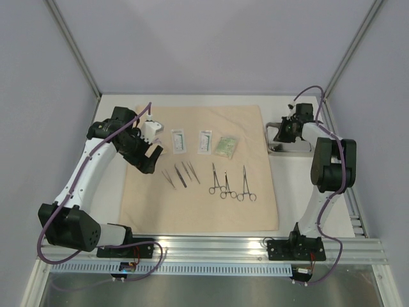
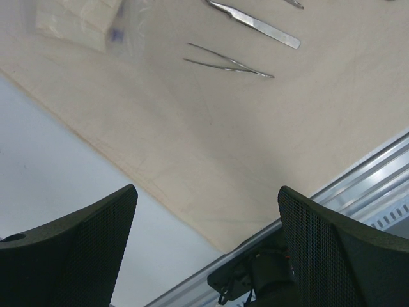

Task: Prepare the surgical pack

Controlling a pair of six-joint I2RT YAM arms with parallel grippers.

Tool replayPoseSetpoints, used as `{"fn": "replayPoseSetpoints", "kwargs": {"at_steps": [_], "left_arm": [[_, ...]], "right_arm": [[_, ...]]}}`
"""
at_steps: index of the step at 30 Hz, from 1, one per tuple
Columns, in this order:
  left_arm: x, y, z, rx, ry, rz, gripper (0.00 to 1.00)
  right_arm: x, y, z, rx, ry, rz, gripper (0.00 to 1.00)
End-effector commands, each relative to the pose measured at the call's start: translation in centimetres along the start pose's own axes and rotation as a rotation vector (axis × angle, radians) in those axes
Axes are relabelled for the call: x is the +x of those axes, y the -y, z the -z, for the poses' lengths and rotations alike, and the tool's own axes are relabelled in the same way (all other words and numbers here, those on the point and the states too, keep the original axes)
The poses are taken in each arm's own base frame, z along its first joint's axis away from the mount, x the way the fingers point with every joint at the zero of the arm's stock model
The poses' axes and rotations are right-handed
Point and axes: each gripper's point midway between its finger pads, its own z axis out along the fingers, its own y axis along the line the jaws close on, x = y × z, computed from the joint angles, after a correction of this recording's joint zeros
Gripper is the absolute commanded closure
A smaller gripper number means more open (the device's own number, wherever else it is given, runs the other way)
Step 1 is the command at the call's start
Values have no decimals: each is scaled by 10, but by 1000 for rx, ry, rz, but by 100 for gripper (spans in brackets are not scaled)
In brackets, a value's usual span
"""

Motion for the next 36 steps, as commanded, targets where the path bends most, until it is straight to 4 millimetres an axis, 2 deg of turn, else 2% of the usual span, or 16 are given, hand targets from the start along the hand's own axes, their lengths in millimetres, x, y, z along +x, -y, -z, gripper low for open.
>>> {"fn": "replayPoseSetpoints", "kwargs": {"at_steps": [1, 5, 9, 12, 14, 15, 19, 21, 22, 24, 25, 26, 28, 30, 33, 36], "left_arm": [[-2, 1, 6, -21, 28, 1, 0], [-1, 1, 6, -21, 28, -1, 0], [-1, 1, 6, -21, 29, -1, 0], [-1, 0, 5, -26, 29, 2, 0], [-2, -4, 4, -49, 28, 9, 0], [-4, -8, 3, -65, 34, 12, 0], [-11, -29, 5, -167, 39, 53, 0], [-13, -45, 6, -222, 48, 93, 0], [-16, -51, 8, -233, 64, 127, 0], [-16, -63, 5, -235, 68, 190, 0], [-18, -66, 5, -230, 70, 212, 0], [-17, -69, 4, -231, 65, 220, 0], [-13, -71, -1, -229, 46, 229, 0], [-10, -70, -4, -228, 40, 232, 0], [-7, -65, -6, -208, 43, 228, 0], [-5, -62, -7, -199, 44, 222, 0]], "right_arm": [[-18, -1, -4, 3, 33, 3, 99], [-27, -4, 5, 4, 56, 18, 99], [-48, -19, 32, -17, 115, 49, 97], [-61, -31, 53, -29, 155, 70, 89], [-66, -41, 63, -34, 179, 83, 79], [-70, -52, 73, -46, 200, 97, 76], [-69, -80, 90, -61, 240, 98, 65], [-53, -122, 86, -127, 218, 147, 60], [-49, -131, 84, -142, 208, 147, 54], [-35, -151, 72, -196, 165, 131, 49], [-27, -156, 59, -212, 129, 77, 43], [-24, -162, 60, -232, 117, 62, 41], [-8, -166, 38, -241, 59, 26, 37], [10, -172, 21, -250, -3, 23, 35], [27, -183, 6, -274, -52, 38, 33], [36, -188, -6, -273, -76, 44, 33]]}}
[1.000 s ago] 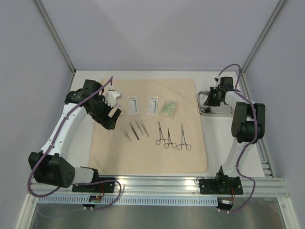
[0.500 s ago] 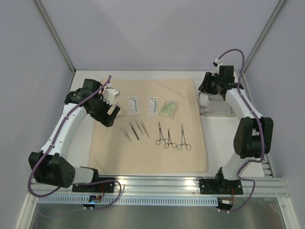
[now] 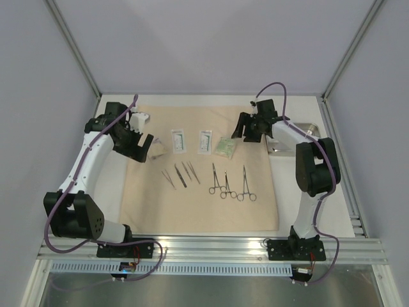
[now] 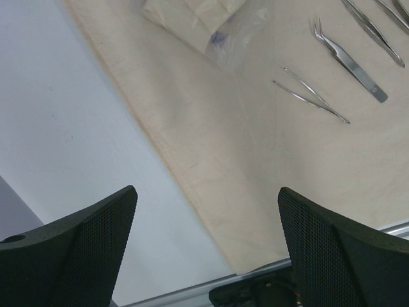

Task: Prepare the surgical pack

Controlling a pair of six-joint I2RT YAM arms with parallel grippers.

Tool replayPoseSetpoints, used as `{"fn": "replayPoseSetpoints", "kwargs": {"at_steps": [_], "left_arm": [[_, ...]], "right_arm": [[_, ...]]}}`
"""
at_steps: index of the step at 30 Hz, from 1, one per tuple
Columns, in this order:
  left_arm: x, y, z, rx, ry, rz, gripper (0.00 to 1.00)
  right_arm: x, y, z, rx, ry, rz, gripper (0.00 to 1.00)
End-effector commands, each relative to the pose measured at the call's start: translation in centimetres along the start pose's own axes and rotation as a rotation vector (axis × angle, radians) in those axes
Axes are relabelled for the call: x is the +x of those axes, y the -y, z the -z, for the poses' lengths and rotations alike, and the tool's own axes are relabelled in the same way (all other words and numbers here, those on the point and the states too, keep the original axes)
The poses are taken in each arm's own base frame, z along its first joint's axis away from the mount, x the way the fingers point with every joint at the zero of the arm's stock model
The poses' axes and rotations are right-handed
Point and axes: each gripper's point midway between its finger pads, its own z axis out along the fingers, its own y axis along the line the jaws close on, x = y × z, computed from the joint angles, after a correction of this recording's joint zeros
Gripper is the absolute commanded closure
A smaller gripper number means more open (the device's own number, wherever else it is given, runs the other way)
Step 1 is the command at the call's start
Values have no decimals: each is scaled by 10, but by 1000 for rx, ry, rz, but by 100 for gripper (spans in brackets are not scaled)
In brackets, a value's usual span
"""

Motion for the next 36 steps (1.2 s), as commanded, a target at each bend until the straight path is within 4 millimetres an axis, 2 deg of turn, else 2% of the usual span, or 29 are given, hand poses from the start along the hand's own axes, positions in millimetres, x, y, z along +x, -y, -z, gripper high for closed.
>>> {"fn": "replayPoseSetpoints", "kwargs": {"at_steps": [1, 8, 10, 11, 12, 14, 15, 16, 18, 19, 22, 23, 24, 25, 26, 28, 29, 31, 33, 34, 35, 36], "left_arm": [[-3, 5, 6, 7, 44, 16, 0], [-4, 9, 10, 26, 60, 8, 0], [-3, 10, 11, 27, 65, 4, 0], [-2, 10, 10, 28, 62, 3, 0], [-3, 10, 12, 26, 68, 0, 0], [-3, 11, 13, 26, 73, -2, 0], [-3, 11, 13, 28, 72, 0, 0], [-3, 11, 13, 29, 72, -3, 0], [-2, 12, 14, 32, 73, -4, 0], [-2, 12, 14, 33, 74, -5, 0], [-1, 13, 15, 35, 74, -11, 0], [-1, 13, 15, 35, 78, -12, 0], [0, 14, 14, 36, 75, -13, 0], [-1, 14, 15, 39, 79, -15, 0], [-1, 14, 14, 40, 77, -15, 0], [-1, 14, 14, 44, 76, -16, 0], [-1, 15, 13, 45, 75, -16, 0], [-1, 16, 14, 50, 77, -16, 0], [-2, 16, 14, 54, 80, -18, 0], [-2, 17, 13, 57, 79, -16, 0], [-2, 17, 13, 62, 78, -17, 0], [-2, 18, 12, 66, 76, -18, 0]], "right_arm": [[-8, -23, -8, -59, 15, -8, 33], [8, -11, -36, -50, -56, -49, 39], [12, -13, -38, -69, -72, -57, 45], [13, -14, -39, -79, -72, -57, 50], [13, -16, -37, -90, -75, -53, 62], [9, -20, -33, -104, -60, -36, 75], [7, -21, -31, -109, -55, -27, 86], [5, -24, -28, -116, -50, -1, 91], [-7, -30, -12, -133, -24, 36, 99], [-12, -31, -4, -139, -14, 63, 99], [-38, -36, 39, -190, 40, 188, 100], [-42, -34, 60, -187, 43, 261, 100], [-64, -28, 80, -175, 88, 293, 99], [-71, -21, 93, -158, 100, 318, 100], [-79, -2, 113, -119, 109, 358, 99], [-92, 5, 139, -100, 131, 387, 100], [-105, 35, 156, -50, 162, 375, 99], [-110, 54, 169, -15, 158, 389, 99], [-117, 85, 181, 87, 148, 405, 100], [-116, 97, 181, 120, 126, 394, 99], [-120, 114, 191, 172, 123, 376, 100], [-121, 122, 193, 190, 124, 351, 100]]}}
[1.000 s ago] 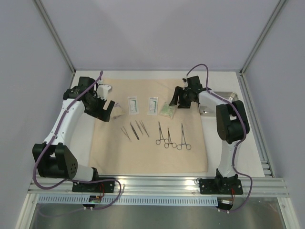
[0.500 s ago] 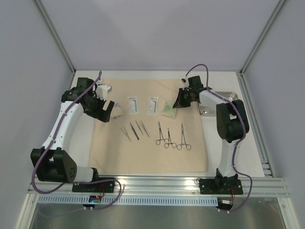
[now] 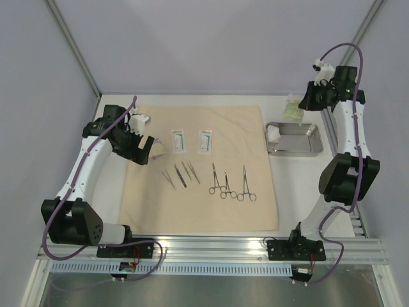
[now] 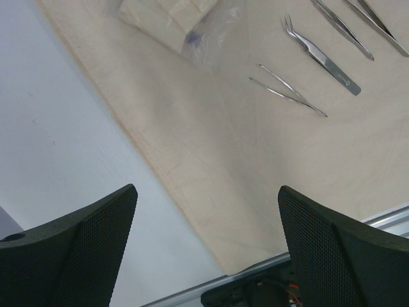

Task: Prepare the surgical pack

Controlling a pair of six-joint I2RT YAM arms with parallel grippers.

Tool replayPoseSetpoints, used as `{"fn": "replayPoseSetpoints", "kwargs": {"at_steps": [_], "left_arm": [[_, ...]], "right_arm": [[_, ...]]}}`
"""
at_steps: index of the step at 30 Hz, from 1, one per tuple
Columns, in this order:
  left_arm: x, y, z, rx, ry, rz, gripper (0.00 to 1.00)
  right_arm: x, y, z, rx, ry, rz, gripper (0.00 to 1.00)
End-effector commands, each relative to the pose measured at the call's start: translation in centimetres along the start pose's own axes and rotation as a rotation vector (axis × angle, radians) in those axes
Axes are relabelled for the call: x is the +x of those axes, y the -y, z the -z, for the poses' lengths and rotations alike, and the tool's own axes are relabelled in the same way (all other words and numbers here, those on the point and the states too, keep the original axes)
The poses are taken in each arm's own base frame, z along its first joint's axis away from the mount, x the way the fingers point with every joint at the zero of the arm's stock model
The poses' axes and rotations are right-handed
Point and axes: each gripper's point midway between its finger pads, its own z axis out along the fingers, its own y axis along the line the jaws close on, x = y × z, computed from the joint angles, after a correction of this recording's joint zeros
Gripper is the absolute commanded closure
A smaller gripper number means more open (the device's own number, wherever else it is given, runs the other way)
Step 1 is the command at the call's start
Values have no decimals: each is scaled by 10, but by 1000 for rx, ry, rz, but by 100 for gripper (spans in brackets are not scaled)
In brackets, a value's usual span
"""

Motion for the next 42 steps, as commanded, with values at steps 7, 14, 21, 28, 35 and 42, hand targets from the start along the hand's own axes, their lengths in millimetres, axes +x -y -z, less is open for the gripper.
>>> {"fn": "replayPoseSetpoints", "kwargs": {"at_steps": [7, 14, 21, 28, 35, 42], "left_arm": [[-4, 6, 4, 22, 32, -11, 0], [-4, 6, 5, 21, 34, -8, 0], [-2, 6, 7, 12, 36, -9, 0], [0, 5, 6, 10, 32, -12, 0], [-3, 4, 6, 7, 33, -12, 0], [-3, 3, 6, 2, 32, -15, 0]], "right_arm": [[62, 51, -7, 44, -130, -74, 100], [83, 78, -29, 141, -85, -382, 100], [88, 105, -34, 260, 210, -796, 100], [95, 127, -36, 364, 382, -981, 100], [119, 133, -50, 408, 412, -1142, 99], [115, 120, -65, 415, 409, -1155, 99]]}}
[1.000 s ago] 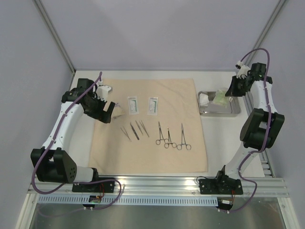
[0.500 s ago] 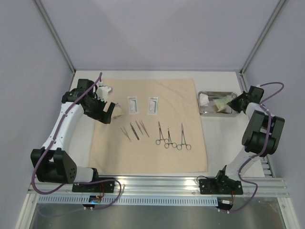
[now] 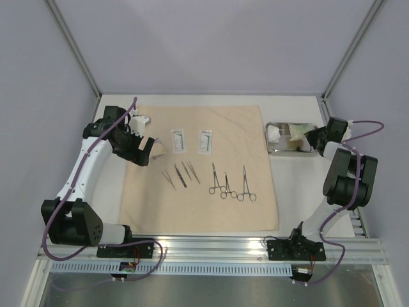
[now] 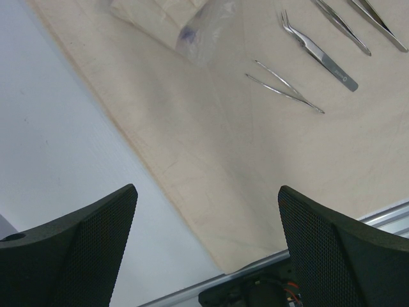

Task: Prepare the surgical pack

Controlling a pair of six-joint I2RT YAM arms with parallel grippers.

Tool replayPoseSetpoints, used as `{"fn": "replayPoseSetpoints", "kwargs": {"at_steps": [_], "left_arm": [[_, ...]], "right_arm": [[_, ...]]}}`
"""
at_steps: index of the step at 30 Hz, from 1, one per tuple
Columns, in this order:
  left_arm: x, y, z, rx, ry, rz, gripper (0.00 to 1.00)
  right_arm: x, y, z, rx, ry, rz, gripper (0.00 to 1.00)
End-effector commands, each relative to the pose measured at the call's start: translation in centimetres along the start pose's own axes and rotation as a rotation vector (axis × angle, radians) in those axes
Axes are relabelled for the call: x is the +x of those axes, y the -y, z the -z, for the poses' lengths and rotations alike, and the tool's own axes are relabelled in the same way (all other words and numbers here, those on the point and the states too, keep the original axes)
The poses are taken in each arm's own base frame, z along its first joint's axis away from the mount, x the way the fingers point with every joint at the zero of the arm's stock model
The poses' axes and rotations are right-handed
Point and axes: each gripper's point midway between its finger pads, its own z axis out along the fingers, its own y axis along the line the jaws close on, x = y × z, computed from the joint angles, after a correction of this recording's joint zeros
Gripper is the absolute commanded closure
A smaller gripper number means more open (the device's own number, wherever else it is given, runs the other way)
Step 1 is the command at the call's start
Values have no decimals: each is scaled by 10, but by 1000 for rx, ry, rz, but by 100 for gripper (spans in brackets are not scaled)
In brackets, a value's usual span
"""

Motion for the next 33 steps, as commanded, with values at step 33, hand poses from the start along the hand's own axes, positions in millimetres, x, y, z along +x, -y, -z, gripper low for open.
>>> {"fn": "replayPoseSetpoints", "kwargs": {"at_steps": [33], "left_arm": [[-9, -1, 9, -16, 40, -21, 0]], "right_arm": [[39, 4, -29, 49, -19, -51, 96]]}}
